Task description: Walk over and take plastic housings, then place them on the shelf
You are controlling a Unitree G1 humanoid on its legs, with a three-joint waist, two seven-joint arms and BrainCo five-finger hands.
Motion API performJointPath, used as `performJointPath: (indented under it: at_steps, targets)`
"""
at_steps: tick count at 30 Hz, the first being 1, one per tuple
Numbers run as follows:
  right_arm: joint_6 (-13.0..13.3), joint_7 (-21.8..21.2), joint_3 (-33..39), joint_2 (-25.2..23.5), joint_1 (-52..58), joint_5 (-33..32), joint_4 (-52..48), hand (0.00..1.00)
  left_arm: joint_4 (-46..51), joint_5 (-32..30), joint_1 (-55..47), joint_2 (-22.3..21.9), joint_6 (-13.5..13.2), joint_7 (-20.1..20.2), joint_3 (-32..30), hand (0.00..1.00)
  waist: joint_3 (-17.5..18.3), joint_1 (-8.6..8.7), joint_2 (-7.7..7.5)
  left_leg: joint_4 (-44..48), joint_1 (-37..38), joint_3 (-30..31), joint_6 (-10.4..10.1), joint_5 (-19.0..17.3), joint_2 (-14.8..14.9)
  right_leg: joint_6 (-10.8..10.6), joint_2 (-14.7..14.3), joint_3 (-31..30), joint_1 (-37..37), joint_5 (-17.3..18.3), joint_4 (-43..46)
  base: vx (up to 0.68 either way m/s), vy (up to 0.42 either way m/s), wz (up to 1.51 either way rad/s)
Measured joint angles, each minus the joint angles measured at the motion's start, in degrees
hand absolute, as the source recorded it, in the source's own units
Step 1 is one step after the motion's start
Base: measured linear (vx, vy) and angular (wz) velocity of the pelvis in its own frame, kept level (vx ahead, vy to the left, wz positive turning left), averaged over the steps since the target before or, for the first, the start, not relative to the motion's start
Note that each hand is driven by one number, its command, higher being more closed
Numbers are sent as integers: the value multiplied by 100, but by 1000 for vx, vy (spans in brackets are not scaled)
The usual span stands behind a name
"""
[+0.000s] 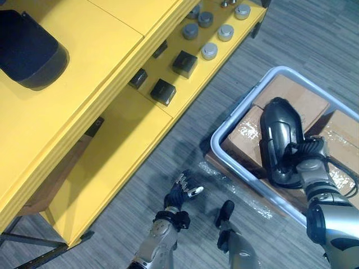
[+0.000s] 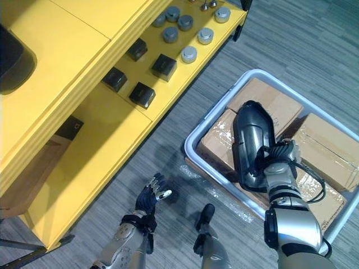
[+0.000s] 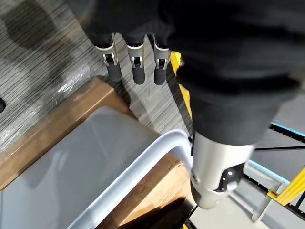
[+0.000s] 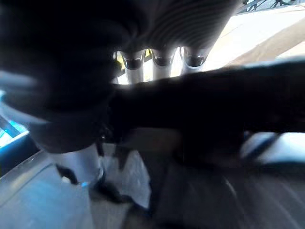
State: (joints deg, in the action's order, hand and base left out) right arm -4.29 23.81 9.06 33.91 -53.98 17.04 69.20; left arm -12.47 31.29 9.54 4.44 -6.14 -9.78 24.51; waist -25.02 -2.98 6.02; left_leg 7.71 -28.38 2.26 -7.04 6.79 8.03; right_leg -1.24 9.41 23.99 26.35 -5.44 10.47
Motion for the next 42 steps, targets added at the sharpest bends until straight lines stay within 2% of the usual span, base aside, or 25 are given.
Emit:
performJointPath:
  at_steps: [5,7,8,9,10,11,12,13,16,19,22,25,31,33,35,42]
  targets:
    - [-83,115,-1,-170,634,175,-1035,100,10,1,-18,19,4,5,-170,0,-4,58,19,-32,218,-11,8,-12,14,1,-18,-1,-215,4,-17,25,-19,0]
    - [-139,144,-19,-454,1230,401,-2024,100,118,2,-21,141,9,27,-166,0,-4,132,15,-142,559,-53,12,-25,21,-5,-43,-10,-529,8,-113,45,-33,-2]
    - [-141,142,-19,-477,1264,418,-2089,100,136,5,-16,154,11,28,-167,0,-4,140,15,-151,578,-55,11,-29,21,-10,-44,-10,-549,10,-117,47,-32,0]
    - [-140,144,-43,-674,1677,612,-2850,100,330,6,-10,280,12,73,-156,0,21,220,-1,-232,815,-68,21,-59,23,-98,-57,-8,-766,72,-189,0,0,0]
    - [-140,144,-61,-715,1826,680,-3097,100,367,6,6,316,12,103,-154,0,61,231,-3,-280,890,-80,17,-64,23,-114,-64,-10,-830,83,-221,50,-26,-6]
    - [-136,139,-157,-779,2164,815,-3677,100,469,11,42,375,15,133,-101,0,193,242,-45,-427,1068,-150,-3,-77,29,-120,-80,-51,-944,84,-286,42,-16,-10]
    - [-135,139,-166,-800,2252,829,-3839,100,476,14,71,408,15,137,-98,0,228,242,-61,-462,1125,-168,-3,-77,35,-121,-94,-64,-991,83,-320,81,-23,-18]
    - [-130,138,-283,-872,2546,972,-4396,100,476,92,192,525,27,158,-25,0,394,294,-154,-614,1373,-239,-4,-78,54,-122,-135,-112,-1175,83,-434,76,-21,-15]
    - [-118,136,-354,-1102,2969,1102,-5098,100,450,127,360,606,44,175,125,0,809,421,-368,-777,1701,-342,-20,-59,113,-101,-223,-158,-1460,23,-644,117,-22,-14]
    - [-55,130,-368,-1250,3219,1307,-5602,100,319,128,805,536,51,175,369,0,1188,554,-494,-955,2049,-405,-33,-71,136,-111,-291,-163,-1816,8,-878,146,-7,-5]
    - [3,121,-560,-1423,3318,1419,-6055,100,104,124,1149,396,78,141,539,0,1395,583,-536,-1028,2413,-509,-36,-74,135,-120,-329,-204,-2198,1,-1082,83,18,-8]
    - [148,38,-988,-1520,3381,1570,-6213,100,-2,127,1261,277,122,119,655,0,1590,573,-533,-1046,2588,-529,-59,-92,171,-123,-391,-216,-2417,-5,-1205,32,11,-4]
    - [146,-45,-1082,-1642,3382,1662,-6192,100,-9,380,1271,402,144,98,816,0,1671,542,-529,-1134,2771,-505,-111,-139,238,-105,-484,-163,-2640,-73,-1342,-48,24,4]
    - [146,-53,-1232,-1629,3382,1713,-6187,100,-23,466,1273,476,179,119,905,0,1806,535,-528,-1135,2762,-504,-111,-139,221,-116,-485,-161,-2666,-125,-1435,-52,33,1]
    - [147,-94,-1509,-1628,3381,1759,-6158,100,-79,840,1371,536,209,211,1116,0,1919,527,-528,-1142,2770,-485,-111,-139,221,-105,-503,-147,-2726,-179,-1529,-34,25,3]
    - [148,-198,-1737,-1520,3380,1759,-5931,100,-108,1840,1406,818,244,537,1489,0,2101,502,-528,-1173,2765,-376,-100,-123,217,-103,-503,-52,-2764,-180,-1529,-15,23,7]
